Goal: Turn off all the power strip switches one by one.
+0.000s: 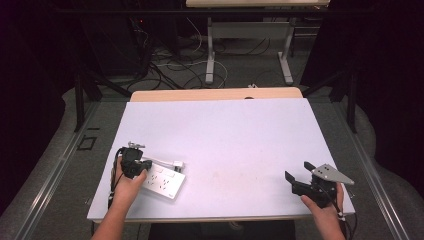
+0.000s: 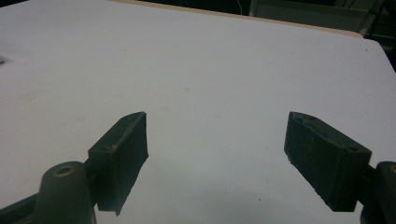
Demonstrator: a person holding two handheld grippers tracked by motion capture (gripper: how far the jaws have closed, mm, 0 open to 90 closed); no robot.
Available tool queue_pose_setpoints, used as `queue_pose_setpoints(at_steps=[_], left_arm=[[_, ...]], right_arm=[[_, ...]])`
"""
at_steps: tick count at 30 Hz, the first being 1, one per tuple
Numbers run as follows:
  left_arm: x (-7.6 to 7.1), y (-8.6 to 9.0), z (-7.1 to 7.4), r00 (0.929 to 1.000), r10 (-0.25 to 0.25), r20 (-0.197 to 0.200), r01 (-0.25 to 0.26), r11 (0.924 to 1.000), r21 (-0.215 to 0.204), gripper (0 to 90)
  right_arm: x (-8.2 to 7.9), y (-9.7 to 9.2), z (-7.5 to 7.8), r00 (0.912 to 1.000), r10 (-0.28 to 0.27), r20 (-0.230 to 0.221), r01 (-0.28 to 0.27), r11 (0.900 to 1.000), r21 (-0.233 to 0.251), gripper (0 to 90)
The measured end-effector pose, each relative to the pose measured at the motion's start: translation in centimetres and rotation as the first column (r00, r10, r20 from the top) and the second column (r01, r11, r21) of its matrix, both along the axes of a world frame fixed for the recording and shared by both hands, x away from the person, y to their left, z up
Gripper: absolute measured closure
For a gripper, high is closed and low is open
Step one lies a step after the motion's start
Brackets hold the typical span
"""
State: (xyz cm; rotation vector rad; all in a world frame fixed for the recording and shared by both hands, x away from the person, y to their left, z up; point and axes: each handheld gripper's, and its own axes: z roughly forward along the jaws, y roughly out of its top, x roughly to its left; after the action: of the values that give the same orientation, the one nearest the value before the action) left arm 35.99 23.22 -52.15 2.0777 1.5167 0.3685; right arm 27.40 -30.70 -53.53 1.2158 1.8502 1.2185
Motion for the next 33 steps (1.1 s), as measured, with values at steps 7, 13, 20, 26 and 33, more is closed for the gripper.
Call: queue_pose_setpoints(at_steps=[7, 13, 20, 26, 33], left_arm=[[-0.3, -0.1, 0.1, 1.0000, -0.002, 0.002, 0.002, 1.0000, -0.008, 87.2], [-0.5, -0.3, 0.3, 0.9999, -0.010, 0.007, 0.010, 0.9998, -0.015, 86.8], [-0.8, -0.9, 0.5, 0.9995, -0.030, 0.003, 0.030, 0.9992, -0.025, 87.5], [-1.0, -1.6, 0.5, 0.9990, -0.045, 0.003, 0.045, 0.9984, -0.033, 88.2], [-1.0, -2.2, 0.4, 0.9981, -0.061, -0.004, 0.061, 0.9974, -0.039, 88.1]], right_arm=[[0.0, 0.0, 0.0, 1.0000, -0.002, -0.009, 0.002, 1.0000, -0.004, 20.8], [-0.1, 0.0, 0.0, 1.0000, -0.002, -0.008, 0.002, 1.0000, -0.004, 20.8], [0.0, 0.0, 0.0, 1.0000, 0.004, 0.001, -0.004, 1.0000, 0.006, 20.8], [0.0, 0.0, 0.0, 1.0000, 0.002, -0.003, -0.002, 1.0000, 0.000, 20.8], [-0.1, 0.0, 0.0, 1.0000, -0.001, -0.009, 0.001, 1.0000, -0.003, 20.8]])
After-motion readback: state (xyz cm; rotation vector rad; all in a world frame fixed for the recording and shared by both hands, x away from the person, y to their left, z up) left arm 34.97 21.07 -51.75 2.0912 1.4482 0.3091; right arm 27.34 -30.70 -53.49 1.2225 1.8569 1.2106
